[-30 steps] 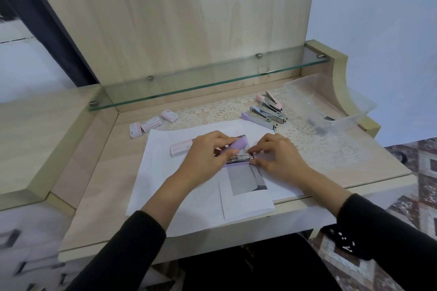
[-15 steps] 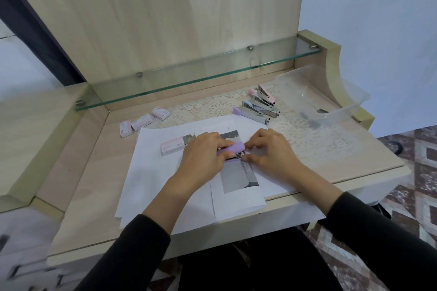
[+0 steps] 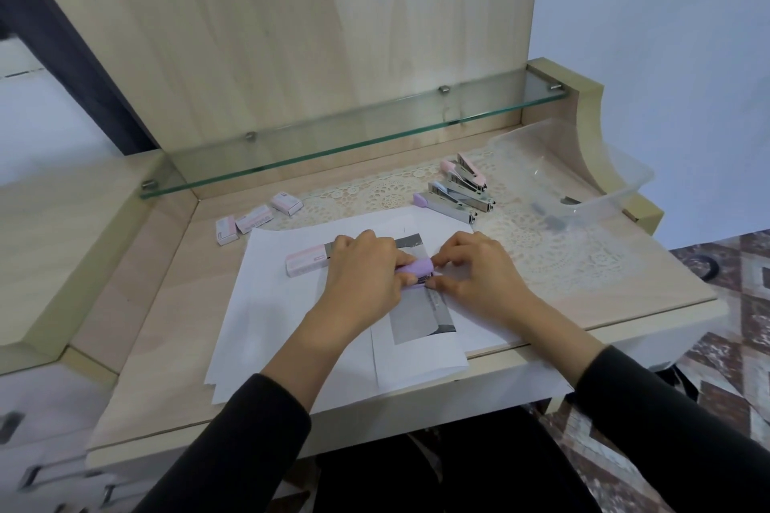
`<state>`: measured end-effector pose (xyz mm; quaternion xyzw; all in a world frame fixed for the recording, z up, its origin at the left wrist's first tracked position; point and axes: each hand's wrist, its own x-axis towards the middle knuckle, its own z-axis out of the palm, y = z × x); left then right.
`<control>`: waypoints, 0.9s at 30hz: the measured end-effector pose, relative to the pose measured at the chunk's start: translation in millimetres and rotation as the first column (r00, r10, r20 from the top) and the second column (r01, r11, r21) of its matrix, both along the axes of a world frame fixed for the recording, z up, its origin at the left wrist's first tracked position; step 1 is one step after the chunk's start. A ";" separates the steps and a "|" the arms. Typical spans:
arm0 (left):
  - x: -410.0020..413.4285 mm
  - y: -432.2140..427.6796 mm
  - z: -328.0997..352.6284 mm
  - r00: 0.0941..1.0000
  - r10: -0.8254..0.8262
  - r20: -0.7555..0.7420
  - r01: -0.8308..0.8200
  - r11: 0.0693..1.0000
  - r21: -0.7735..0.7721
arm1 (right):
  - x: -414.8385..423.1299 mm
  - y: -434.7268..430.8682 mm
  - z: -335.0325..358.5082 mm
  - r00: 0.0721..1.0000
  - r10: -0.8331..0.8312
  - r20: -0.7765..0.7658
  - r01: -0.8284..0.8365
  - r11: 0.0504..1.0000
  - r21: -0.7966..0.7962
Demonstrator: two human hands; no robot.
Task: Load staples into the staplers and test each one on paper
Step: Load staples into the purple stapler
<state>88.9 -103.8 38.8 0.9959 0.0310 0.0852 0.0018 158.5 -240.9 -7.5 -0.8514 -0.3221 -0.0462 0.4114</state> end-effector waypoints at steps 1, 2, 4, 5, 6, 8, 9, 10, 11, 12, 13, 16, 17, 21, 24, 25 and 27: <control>-0.6 0.0 -1.1 1.000 -0.002 0.005 0.003 1.000 -0.009 | 0.1 0.0 -0.1 1.000 -0.001 0.004 0.001 1.000 0.003; -1.1 0.4 -2.0 1.000 -0.002 0.010 0.002 1.000 -0.015 | 0.4 0.2 -0.5 1.000 -0.002 0.007 0.002 1.000 0.008; -0.4 1.6 -2.4 1.000 -0.008 0.004 0.008 1.000 0.004 | 0.4 0.9 -0.1 1.000 -0.004 0.009 0.004 1.000 0.013; 0.1 2.0 -2.4 1.000 -0.016 -0.011 0.016 1.000 0.008 | 0.3 0.9 -0.2 1.000 -0.003 0.008 0.003 1.000 0.012; -0.2 2.7 -2.2 0.999 -0.028 -0.028 0.027 1.000 -0.008 | 0.2 0.9 -0.3 1.000 -0.002 0.005 0.002 1.000 0.010; -3.4 5.5 -1.2 0.998 -0.048 -0.029 0.045 0.993 -0.110 | 0.2 0.0 0.1 1.000 0.006 0.000 -0.006 1.000 0.006; -5.0 8.1 -0.9 0.998 -0.054 -0.014 0.051 0.982 -0.184 | -0.1 -0.3 0.5 1.000 0.009 -0.005 -0.009 1.000 0.004; -6.5 10.9 -0.9 0.998 -0.059 -0.007 0.055 0.965 -0.255 | 0.1 -0.5 0.6 1.000 0.011 -0.011 -0.011 1.000 0.005; -7.8 13.5 -1.3 0.998 -0.065 -0.021 0.055 0.947 -0.317 | 0.1 -0.9 0.7 1.000 0.012 -0.014 -0.012 1.000 0.006; -9.4 15.6 -2.1 0.996 -0.069 -0.047 0.047 0.927 -0.372 | 0.3 -1.3 1.0 1.000 0.011 -0.018 -0.011 1.000 0.007; -11.2 17.7 -2.9 0.995 -0.067 -0.078 0.029 0.909 -0.415 | 0.0 -1.9 1.5 1.000 0.011 -0.020 -0.011 1.000 0.006; -15.9 25.4 -3.7 0.994 0.001 -0.108 -0.051 0.888 -0.458 | -0.8 -2.9 2.3 0.999 0.014 -0.038 -0.014 1.000 0.006; -17.6 26.8 -3.0 0.995 0.033 -0.095 -0.073 0.892 -0.445 | -0.7 -3.3 2.2 0.999 0.017 -0.045 -0.017 1.000 0.005; -20.8 31.0 0.1 0.991 0.128 -0.036 -0.130 0.873 -0.470 | 0.0 -4.4 1.7 0.998 0.025 -0.066 -0.025 1.000 -0.003; -23.8 33.8 1.8 0.984 0.177 -0.035 -0.163 0.791 -0.589 | 0.3 -6.0 4.4 0.992 0.006 -0.126 0.001 0.998 0.057; -25.9 34.2 2.5 0.984 0.174 -0.038 -0.157 0.749 -0.644 | -0.2 -7.4 7.1 0.985 0.013 -0.172 0.005 0.995 0.102; -30.5 31.4 5.4 0.989 0.140 -0.050 -0.125 0.605 -0.787 | -3.9 -11.2 17.4 0.954 0.100 -0.282 -0.040 0.976 0.213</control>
